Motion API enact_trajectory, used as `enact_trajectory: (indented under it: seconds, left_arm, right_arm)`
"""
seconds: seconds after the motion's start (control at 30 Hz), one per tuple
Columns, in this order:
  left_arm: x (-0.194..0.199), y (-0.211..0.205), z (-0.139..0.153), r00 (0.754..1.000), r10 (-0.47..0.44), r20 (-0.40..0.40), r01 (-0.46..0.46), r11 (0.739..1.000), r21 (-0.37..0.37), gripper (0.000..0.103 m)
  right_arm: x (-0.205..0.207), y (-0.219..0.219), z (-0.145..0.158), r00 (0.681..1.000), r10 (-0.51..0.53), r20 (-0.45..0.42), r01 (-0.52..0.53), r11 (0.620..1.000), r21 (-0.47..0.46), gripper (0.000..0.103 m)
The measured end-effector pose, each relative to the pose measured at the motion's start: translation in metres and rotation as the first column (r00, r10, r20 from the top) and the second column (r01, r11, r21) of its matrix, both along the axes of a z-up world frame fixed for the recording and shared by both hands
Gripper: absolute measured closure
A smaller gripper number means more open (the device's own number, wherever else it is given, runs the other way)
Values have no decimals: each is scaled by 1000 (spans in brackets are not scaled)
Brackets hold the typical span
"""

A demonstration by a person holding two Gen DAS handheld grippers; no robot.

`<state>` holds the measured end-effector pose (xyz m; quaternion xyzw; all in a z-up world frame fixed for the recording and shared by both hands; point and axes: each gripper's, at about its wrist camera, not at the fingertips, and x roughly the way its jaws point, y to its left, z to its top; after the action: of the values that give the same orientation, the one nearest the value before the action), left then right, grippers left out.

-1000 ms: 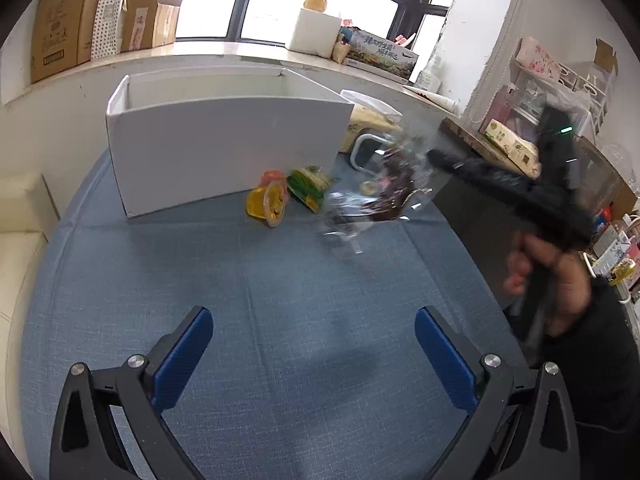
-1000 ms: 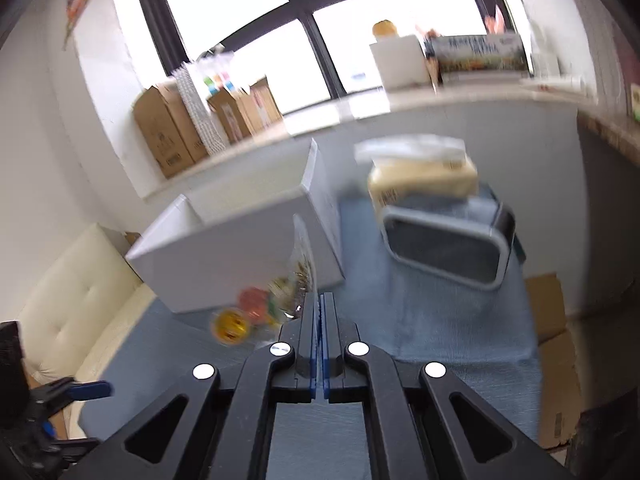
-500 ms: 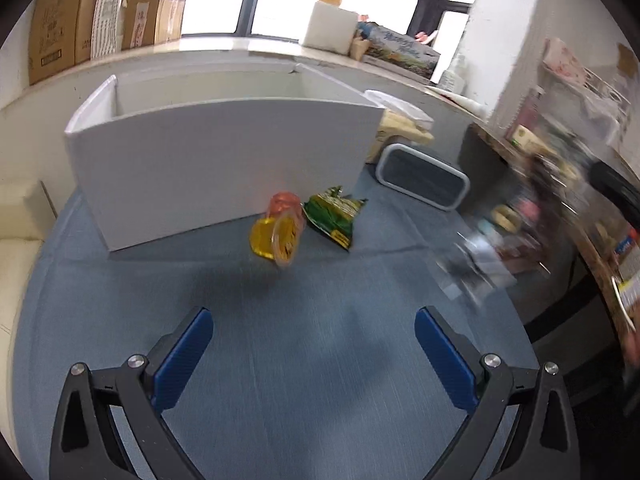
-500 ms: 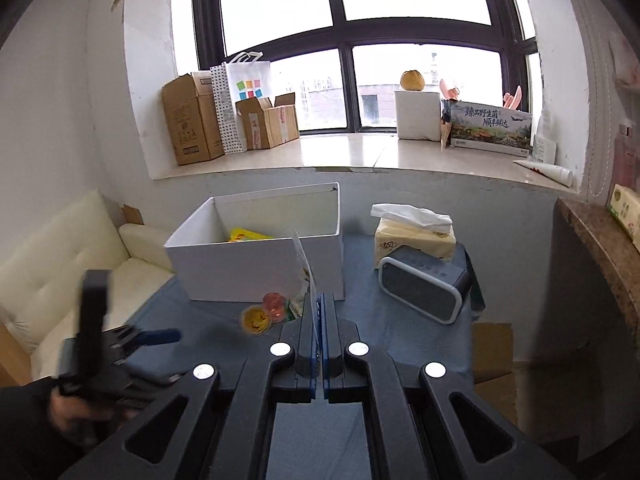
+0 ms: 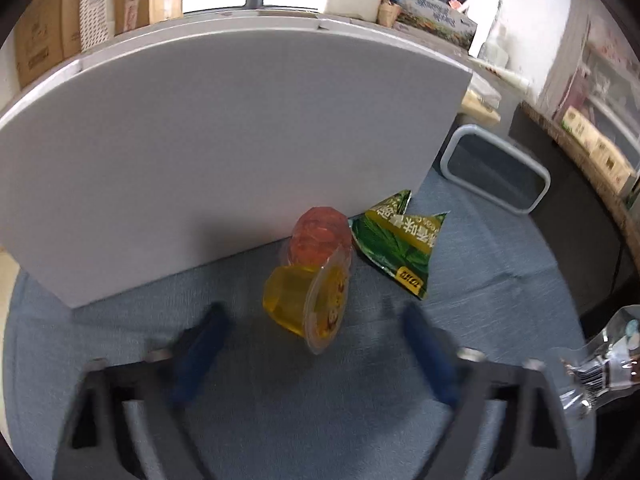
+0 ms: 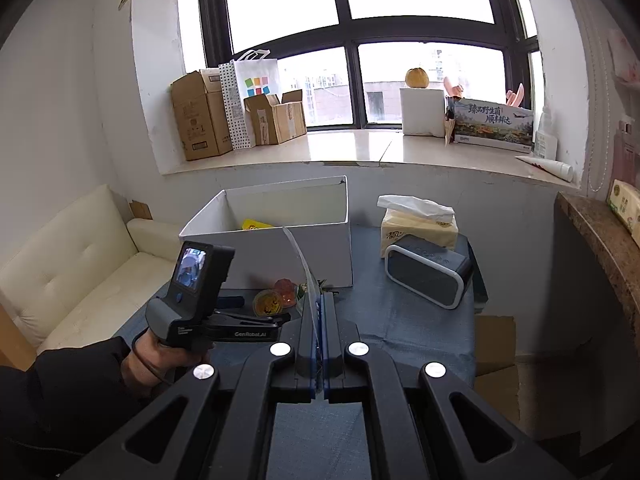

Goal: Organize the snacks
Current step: 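Grasp the yellow-orange jelly cup with the left tool while the right tool holds the bag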

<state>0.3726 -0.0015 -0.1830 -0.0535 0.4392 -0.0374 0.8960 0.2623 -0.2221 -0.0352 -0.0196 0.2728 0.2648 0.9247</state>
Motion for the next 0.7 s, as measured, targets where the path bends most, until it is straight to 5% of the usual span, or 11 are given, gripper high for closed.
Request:
enact_trajectory:
  seconds: [0.03, 0.1, 0.33, 0.7]
  left_arm:
    - [-1, 0, 1, 1000, -4, 10, 4, 1000, 7, 54]
    - [-1, 1, 1, 1000, -23, 5, 23, 1000, 2, 65]
    - [-23, 7, 16, 998, -50, 41, 50, 999, -17, 65]
    - [-104, 3, 96, 964, -152, 218, 156, 988, 1, 65]
  right_arm:
    - [0, 2, 0, 1000, 2, 0, -2, 1000, -5, 103]
    - [0, 5, 0, 1000, 7, 3, -7, 1000, -10, 103]
    - [-2, 14, 2, 1000, 21, 15, -20, 999, -31, 103]
    - [-4, 27, 5, 999, 36, 22, -36, 999, -33, 103]
